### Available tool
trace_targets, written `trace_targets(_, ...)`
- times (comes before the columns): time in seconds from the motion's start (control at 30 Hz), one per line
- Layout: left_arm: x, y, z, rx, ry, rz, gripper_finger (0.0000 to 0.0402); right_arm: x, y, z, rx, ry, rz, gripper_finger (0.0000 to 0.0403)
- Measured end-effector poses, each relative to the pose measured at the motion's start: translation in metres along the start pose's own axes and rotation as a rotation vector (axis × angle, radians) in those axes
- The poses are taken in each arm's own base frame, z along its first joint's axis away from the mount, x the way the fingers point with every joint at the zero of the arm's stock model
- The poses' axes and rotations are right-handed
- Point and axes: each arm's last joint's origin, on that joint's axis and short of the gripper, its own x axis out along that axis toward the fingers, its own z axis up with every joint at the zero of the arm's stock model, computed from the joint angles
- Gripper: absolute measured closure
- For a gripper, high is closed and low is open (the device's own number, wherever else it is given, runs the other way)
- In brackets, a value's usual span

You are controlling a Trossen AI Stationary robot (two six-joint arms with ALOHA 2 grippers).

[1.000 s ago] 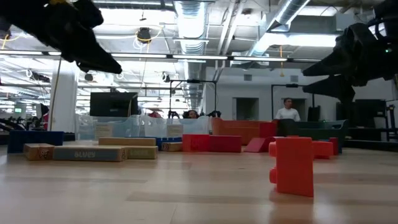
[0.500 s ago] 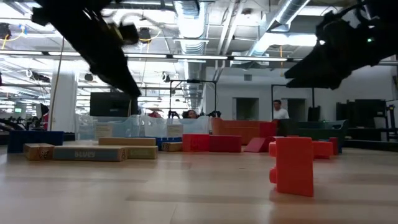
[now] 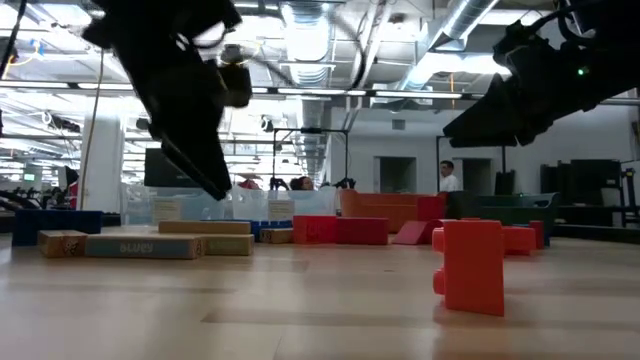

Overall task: Sort blocks
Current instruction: Put the brown block into the right transparent bin

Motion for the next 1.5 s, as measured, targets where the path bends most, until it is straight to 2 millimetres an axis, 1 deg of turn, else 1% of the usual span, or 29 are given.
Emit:
trace_targets(0.1, -0.002, -0.015, -0.008, 0.074, 0.006, -0.029, 0.0171, 0.001, -0.002, 0.0, -0.011, 0.003, -0.011, 0.0121)
trace_targets(0.17, 0.0, -0.02, -0.014, 0.104, 0.027, -0.009, 0.0171, 0.001, -0.002, 0.001, -0.017, 0.002, -0.013, 0.0121)
trace_targets(0.4, 0.02, -0.025, -0.029, 0.189, 0.096, 0.047, 0.0171, 0.001, -0.003, 0.002, -0.01, -0.006, -0.013, 0.0121)
trace_targets(0.5, 0.026, -0.027, -0.031, 0.195, 0.099, 0.061, 0.0171, 0.001, -0.002, 0.003, 0.0, -0.019, -0.006, 0.0121)
trace_targets(0.57, 0.029, -0.027, -0.033, 0.21, 0.113, 0.069, 0.0179, 0.001, -0.001, 0.004, 0.003, -0.025, -0.004, 0.0121)
trace_targets(0.67, 0.03, -0.027, -0.035, 0.225, 0.123, 0.067, 0.0214, 0.001, -0.001, 0.004, -0.003, -0.03, -0.003, 0.0121)
trace_targets(0.9, 0.031, -0.027, -0.037, 0.223, 0.149, 0.046, 0.0345, 0.001, -0.001, 0.005, -0.007, -0.035, -0.001, 0.0121)
trace_targets(1.07, 0.029, -0.027, -0.035, 0.222, 0.14, 0.047, 0.035, 0.001, -0.001, 0.005, -0.009, -0.033, -0.002, 0.0121)
trace_targets(1.13, 0.025, -0.025, -0.033, 0.215, 0.121, 0.052, 0.035, 0.001, -0.001, 0.005, -0.009, -0.033, -0.001, 0.0121)
trace_targets(1.2, 0.017, -0.023, -0.028, 0.207, 0.092, 0.057, 0.035, 0.001, -0.001, 0.005, -0.005, -0.033, -0.002, 0.0121)
trace_targets(1.3, -0.004, -0.015, -0.019, 0.201, 0.037, 0.105, 0.0347, 0.001, -0.001, 0.005, 0.001, -0.036, 0.0, 0.0121)
trace_targets(1.4, -0.028, 0.002, -0.008, 0.196, -0.049, 0.214, 0.0344, 0.001, -0.001, 0.005, 0.018, -0.037, -0.002, 0.0121)
trace_targets(1.5, -0.047, 0.027, 0.003, 0.175, -0.094, 0.333, 0.0344, 0.003, -0.004, 0.006, 0.042, -0.039, -0.016, 0.0121)
